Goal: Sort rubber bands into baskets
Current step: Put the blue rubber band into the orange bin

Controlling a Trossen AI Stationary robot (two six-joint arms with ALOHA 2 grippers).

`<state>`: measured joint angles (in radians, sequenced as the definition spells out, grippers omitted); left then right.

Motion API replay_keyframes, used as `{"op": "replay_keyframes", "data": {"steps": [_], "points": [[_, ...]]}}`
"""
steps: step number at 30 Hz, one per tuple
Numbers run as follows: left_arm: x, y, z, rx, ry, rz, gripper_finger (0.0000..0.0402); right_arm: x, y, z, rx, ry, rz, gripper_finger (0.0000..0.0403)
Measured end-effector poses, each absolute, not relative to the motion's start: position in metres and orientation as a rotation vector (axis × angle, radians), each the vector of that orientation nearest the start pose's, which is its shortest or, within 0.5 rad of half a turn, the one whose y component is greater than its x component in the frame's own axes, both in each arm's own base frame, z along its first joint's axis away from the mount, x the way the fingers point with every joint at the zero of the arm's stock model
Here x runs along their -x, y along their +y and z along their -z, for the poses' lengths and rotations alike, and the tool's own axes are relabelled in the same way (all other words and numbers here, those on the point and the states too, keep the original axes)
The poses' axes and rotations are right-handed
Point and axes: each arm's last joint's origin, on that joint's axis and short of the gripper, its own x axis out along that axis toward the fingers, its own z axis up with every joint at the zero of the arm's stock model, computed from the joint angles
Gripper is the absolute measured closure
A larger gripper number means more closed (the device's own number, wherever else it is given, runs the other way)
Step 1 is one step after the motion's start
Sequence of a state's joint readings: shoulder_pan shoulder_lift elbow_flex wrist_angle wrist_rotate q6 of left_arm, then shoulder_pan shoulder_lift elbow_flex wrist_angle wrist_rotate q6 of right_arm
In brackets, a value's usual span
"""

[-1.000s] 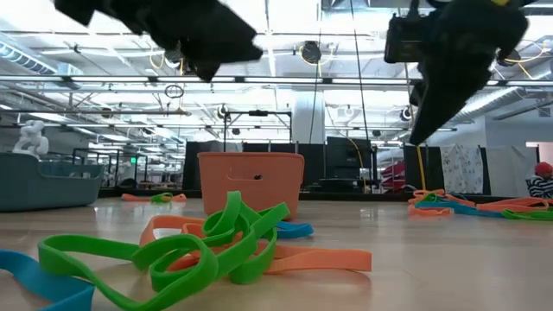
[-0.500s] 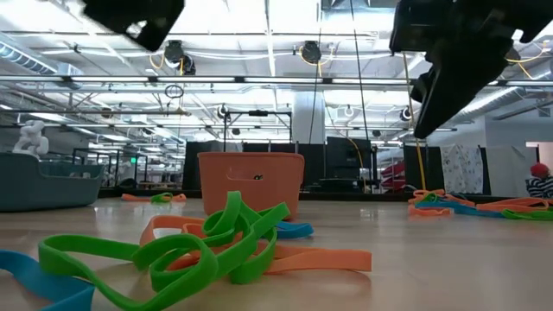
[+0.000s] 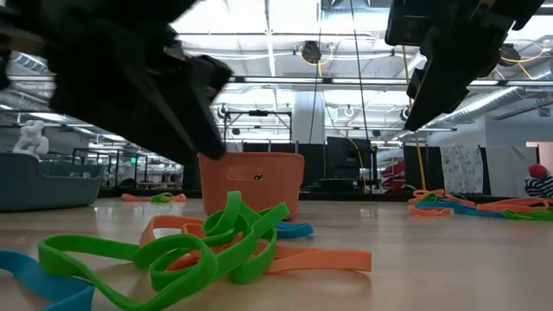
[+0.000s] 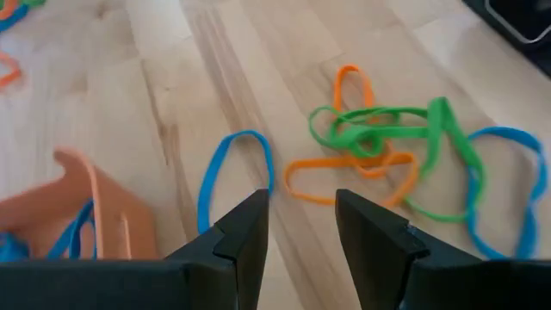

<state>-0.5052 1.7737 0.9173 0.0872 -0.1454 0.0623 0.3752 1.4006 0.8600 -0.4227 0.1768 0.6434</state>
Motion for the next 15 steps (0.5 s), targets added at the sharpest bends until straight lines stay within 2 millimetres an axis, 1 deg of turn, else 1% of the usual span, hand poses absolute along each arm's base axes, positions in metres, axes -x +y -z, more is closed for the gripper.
{"op": "replay_keyframes", "data": {"steps": [5, 8, 11, 15], "points": [[-0.331, -0.151, -0.137, -0.337, 0.747, 0.439, 0.0256, -0.254, 0.095, -0.21, -0.32, 0.941, 0.115, 0.0287], [-0.341, -0.142, -0.131, -0.341, 0.758, 0.459, 0.0256, -0.254, 0.095, -0.21, -0.308, 0.943, 0.109, 0.0287], [-0.347, -0.133, -0.124, -0.304, 0.781, 0.489, 0.0256, -0.254, 0.094, -0.21, -0.303, 0.947, 0.109, 0.0287], [-0.348, -0.125, -0.117, -0.28, 0.825, 0.498, 0.0256, -0.253, 0.094, -0.209, -0.296, 0.96, 0.113, 0.0287]]}}
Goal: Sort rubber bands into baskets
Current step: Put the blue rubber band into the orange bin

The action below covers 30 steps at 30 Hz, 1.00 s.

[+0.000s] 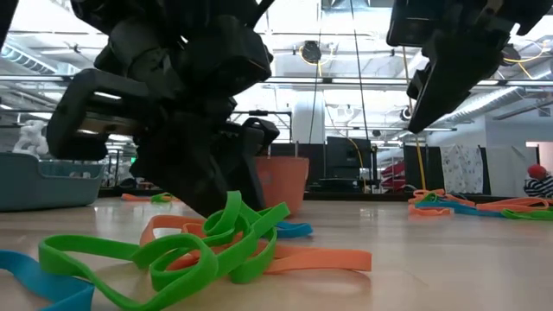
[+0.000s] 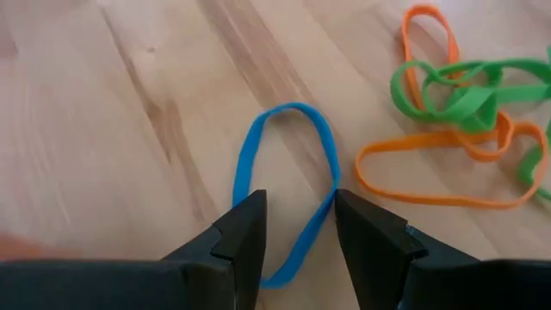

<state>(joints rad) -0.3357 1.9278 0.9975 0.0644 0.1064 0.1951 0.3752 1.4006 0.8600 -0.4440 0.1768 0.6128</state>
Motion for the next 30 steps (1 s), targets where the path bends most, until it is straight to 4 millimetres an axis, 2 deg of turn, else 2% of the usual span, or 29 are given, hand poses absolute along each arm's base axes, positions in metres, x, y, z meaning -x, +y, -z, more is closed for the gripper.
{"op": "replay_keyframes", "data": {"steps": [7, 10, 13, 17, 19, 23, 30], "points": [[-0.347, -0.124, -0.116, -0.277, 0.84, 0.493, 0.0257, -0.252, 0.094, -0.209, -0.291, 0.965, 0.112, 0.0287], [-0.347, -0.123, -0.116, -0.276, 0.847, 0.492, 0.027, -0.252, 0.094, -0.209, -0.291, 0.963, 0.112, 0.0287], [-0.346, -0.124, -0.116, -0.277, 0.85, 0.493, 0.0306, -0.252, 0.094, -0.209, -0.292, 0.962, 0.112, 0.0287], [-0.346, -0.124, -0.115, -0.277, 0.852, 0.494, 0.0378, -0.252, 0.094, -0.209, -0.292, 0.961, 0.112, 0.0287], [-0.347, -0.124, -0.117, -0.277, 0.853, 0.492, 0.0393, -0.253, 0.094, -0.209, -0.292, 0.961, 0.111, 0.0287], [-0.355, -0.127, -0.126, -0.301, 0.836, 0.454, 0.0392, -0.253, 0.094, -0.209, -0.292, 0.961, 0.111, 0.0287], [-0.371, -0.137, -0.157, -0.352, 0.868, 0.413, 0.0397, -0.253, 0.094, -0.209, -0.292, 0.961, 0.112, 0.0287]]}}
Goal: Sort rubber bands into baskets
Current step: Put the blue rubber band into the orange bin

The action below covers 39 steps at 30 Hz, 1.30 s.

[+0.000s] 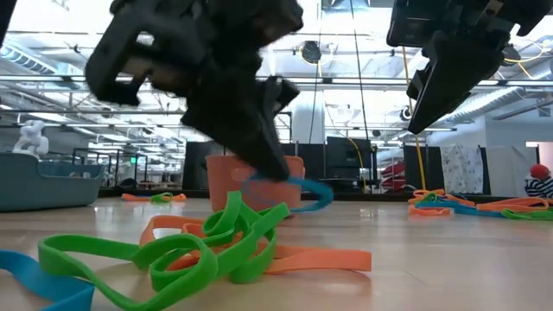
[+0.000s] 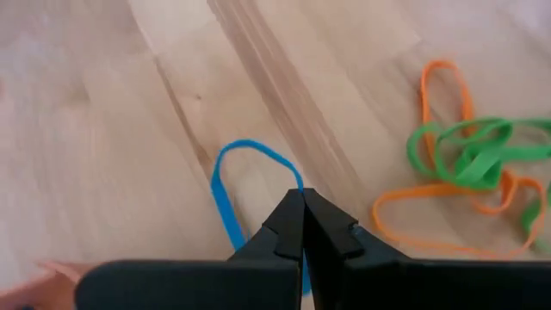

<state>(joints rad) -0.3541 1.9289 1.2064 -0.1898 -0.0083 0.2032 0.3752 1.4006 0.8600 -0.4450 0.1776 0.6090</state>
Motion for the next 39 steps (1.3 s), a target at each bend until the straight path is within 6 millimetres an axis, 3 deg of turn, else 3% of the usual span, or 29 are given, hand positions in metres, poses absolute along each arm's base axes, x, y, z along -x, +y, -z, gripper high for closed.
{"op": "replay_keyframes", "data": {"steps": [7, 12, 16, 20, 27, 32, 39], "points": [[-0.369, -0.136, -0.195, -0.424, 0.855, 0.333, 0.0399, -0.252, 0.094, -0.209, -0.292, 0.961, 0.112, 0.0287], [-0.347, -0.126, -0.245, -0.42, 0.745, 0.269, 0.04, -0.253, 0.094, -0.209, -0.288, 0.961, 0.11, 0.0287], [-0.334, -0.105, -0.267, -0.421, 0.705, 0.159, 0.04, -0.253, 0.094, -0.209, -0.289, 0.956, 0.111, 0.0287], [-0.33, -0.084, -0.264, -0.389, 0.754, 0.098, 0.0401, -0.254, 0.094, -0.21, -0.293, 0.942, 0.109, 0.0287], [-0.327, -0.056, -0.221, -0.332, 0.854, 0.037, 0.0401, -0.254, 0.094, -0.21, -0.28, 0.939, 0.1, 0.0287], [-0.326, -0.05, -0.208, -0.269, 0.804, 0.105, 0.0401, -0.255, 0.094, -0.21, -0.271, 0.936, 0.094, 0.0287], [-0.325, -0.043, -0.204, -0.235, 0.815, 0.085, 0.0375, -0.257, 0.095, -0.212, -0.261, 0.909, 0.075, 0.0287]]}}
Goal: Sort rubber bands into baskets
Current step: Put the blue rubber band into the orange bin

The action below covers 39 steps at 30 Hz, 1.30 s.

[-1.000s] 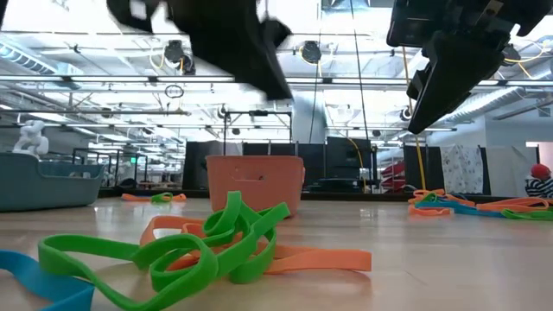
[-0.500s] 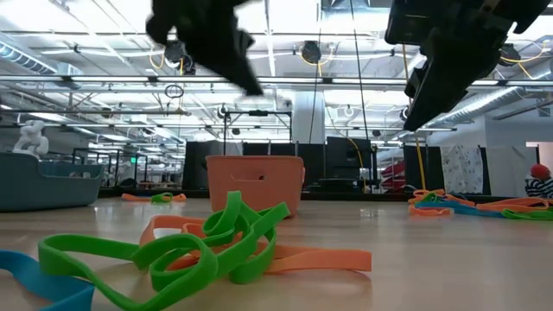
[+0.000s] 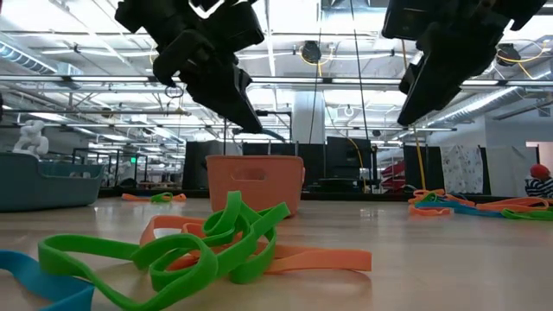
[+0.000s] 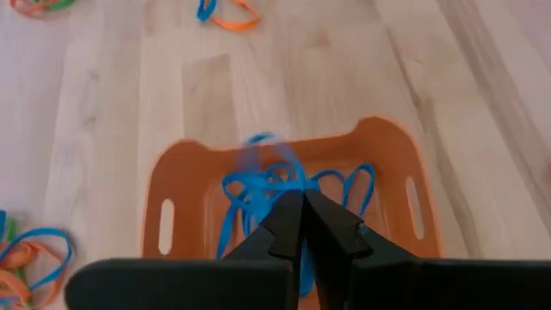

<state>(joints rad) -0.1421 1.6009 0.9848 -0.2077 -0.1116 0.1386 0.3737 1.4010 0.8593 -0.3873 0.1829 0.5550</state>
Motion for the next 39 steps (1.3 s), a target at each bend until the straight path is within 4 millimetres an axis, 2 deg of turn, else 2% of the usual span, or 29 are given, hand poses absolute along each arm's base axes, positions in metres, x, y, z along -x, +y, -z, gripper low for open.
{"op": "replay_keyframes", "data": {"steps": [7, 14, 18, 20, 23, 26, 29, 32, 35, 39], "points": [[-0.326, -0.042, -0.204, -0.226, 0.81, 0.078, 0.0349, -0.258, 0.095, -0.213, -0.138, 0.887, 0.027, 0.0287], [-0.326, -0.039, -0.204, -0.228, 0.817, 0.073, 0.0305, -0.259, 0.091, -0.213, 0.033, 0.853, 0.075, 0.0287], [-0.326, -0.035, -0.204, -0.275, 0.822, 0.058, 0.029, -0.259, 0.078, -0.215, 0.053, 0.87, 0.122, 0.0287], [-0.329, -0.026, -0.208, -0.309, 0.81, 0.058, 0.0288, -0.258, 0.067, -0.218, 0.04, 0.88, 0.16, 0.0287], [-0.337, 0.004, -0.217, -0.362, 0.744, 0.049, 0.0288, -0.256, 0.049, -0.219, 0.051, 0.913, 0.213, 0.0287], [-0.339, 0.051, -0.227, -0.333, 0.672, 0.035, 0.0288, -0.258, 0.033, -0.219, 0.088, 0.926, 0.243, 0.0287], [-0.331, 0.107, -0.237, -0.265, 0.605, -0.048, 0.0288, -0.26, 0.016, -0.219, 0.125, 0.941, 0.267, 0.0287], [-0.316, 0.152, -0.238, -0.156, 0.594, -0.157, 0.0288, -0.261, 0.003, -0.219, 0.158, 0.956, 0.286, 0.0287], [-0.313, 0.179, -0.231, -0.051, 0.58, -0.143, 0.0288, -0.261, -0.01, -0.22, 0.183, 0.957, 0.304, 0.0287], [-0.325, 0.199, -0.206, 0.025, 0.67, -0.143, 0.0288, -0.262, -0.027, -0.221, 0.201, 0.951, 0.332, 0.0287]]}}
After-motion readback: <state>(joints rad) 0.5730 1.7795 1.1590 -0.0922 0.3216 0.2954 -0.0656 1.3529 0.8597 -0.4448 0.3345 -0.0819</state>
